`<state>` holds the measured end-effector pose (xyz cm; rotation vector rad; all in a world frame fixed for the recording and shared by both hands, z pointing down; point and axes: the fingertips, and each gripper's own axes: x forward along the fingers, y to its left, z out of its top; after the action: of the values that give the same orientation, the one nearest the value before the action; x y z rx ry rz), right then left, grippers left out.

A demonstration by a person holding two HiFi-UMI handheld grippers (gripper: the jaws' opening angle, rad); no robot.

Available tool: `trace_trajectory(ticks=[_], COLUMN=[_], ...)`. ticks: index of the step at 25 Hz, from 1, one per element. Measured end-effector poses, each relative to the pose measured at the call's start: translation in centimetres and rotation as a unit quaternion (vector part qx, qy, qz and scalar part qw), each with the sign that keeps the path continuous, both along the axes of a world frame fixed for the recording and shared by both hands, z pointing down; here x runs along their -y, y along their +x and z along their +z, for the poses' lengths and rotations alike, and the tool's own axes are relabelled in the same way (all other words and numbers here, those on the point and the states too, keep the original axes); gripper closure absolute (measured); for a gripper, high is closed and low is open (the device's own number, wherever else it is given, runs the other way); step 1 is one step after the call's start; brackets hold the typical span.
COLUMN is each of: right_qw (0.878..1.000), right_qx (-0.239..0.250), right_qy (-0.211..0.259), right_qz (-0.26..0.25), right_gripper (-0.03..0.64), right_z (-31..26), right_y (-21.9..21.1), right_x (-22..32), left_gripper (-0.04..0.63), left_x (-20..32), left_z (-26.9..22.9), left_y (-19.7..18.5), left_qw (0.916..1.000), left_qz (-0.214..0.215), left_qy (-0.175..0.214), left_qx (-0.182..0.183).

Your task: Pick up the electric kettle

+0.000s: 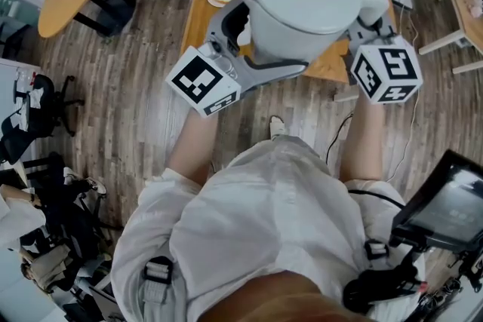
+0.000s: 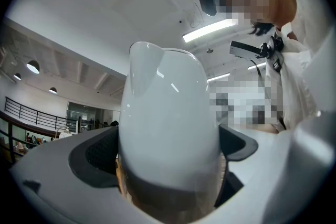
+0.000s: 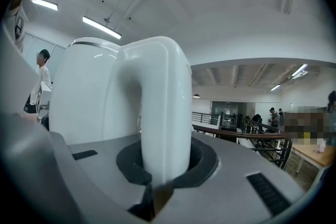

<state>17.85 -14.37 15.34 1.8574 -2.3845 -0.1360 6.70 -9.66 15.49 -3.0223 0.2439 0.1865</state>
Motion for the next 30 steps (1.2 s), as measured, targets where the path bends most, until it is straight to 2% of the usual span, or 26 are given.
trace_trajectory(ticks=[30], right_qw=[1.000], right_qx=[-0.007], right_qy=[-0.002], right_qz=[-0.015], right_gripper=[0.583], right_z=[-0.1], right_y=[-2.2], right_x=[1.1], left_gripper=[0.011], left_x=[0.8], left_z=[0.0], left_y=[-2.0], left_qw=[0.9999], left_qz=[-0.015], left_qy=[-0.002], left_qx=[0.002])
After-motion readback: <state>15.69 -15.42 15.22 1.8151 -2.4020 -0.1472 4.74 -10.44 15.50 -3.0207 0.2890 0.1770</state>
